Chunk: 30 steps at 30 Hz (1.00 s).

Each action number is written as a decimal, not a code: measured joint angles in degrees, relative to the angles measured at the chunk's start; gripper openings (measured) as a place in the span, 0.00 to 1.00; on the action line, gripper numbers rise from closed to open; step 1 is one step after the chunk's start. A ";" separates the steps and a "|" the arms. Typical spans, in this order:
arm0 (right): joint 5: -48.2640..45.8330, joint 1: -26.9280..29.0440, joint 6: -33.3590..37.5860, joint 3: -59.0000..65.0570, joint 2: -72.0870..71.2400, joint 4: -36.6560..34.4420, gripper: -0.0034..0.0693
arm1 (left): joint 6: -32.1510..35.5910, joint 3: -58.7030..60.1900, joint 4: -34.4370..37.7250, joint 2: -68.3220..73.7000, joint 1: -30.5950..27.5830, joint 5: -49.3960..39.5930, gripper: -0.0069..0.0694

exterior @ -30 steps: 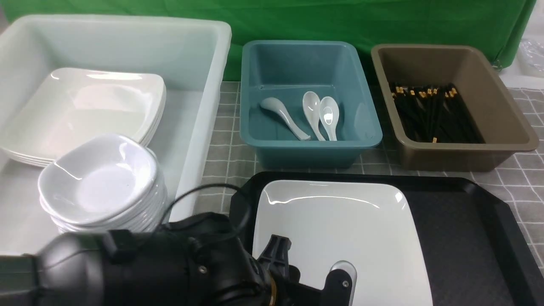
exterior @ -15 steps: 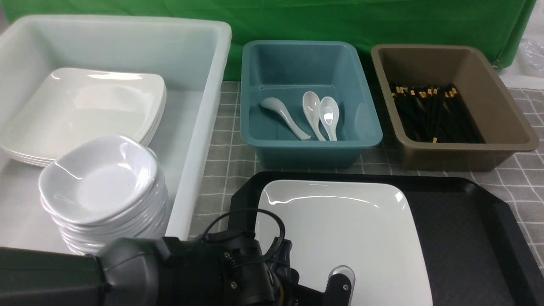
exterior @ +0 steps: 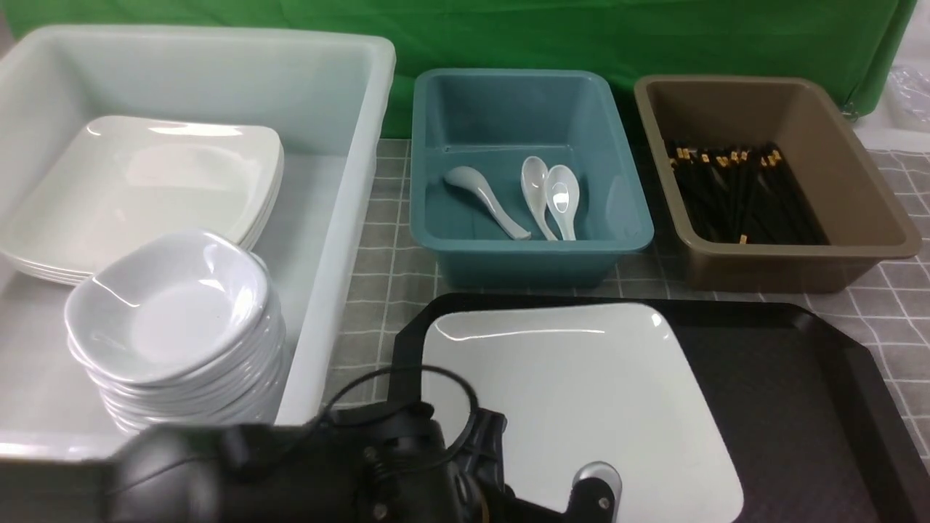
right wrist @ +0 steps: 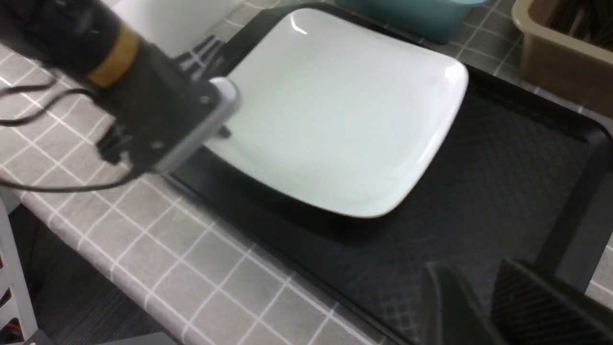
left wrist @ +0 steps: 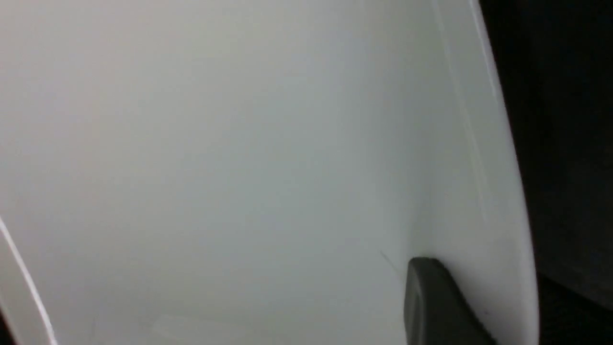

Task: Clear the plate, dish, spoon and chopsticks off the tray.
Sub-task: Use the left arm to grab a plate from the dinner plate, then use the left arm to put the plate into the large storage box on the left

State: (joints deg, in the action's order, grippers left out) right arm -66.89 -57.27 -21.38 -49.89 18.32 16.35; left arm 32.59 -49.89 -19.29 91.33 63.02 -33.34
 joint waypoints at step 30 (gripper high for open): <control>19.42 0.06 -8.48 -2.09 13.39 5.52 0.09 | -10.93 -16.13 -7.67 -28.20 -24.72 -7.32 0.13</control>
State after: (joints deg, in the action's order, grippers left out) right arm -47.46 -57.21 -29.86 -51.98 31.71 21.87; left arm 21.65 -66.02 -26.96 63.14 38.30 -40.66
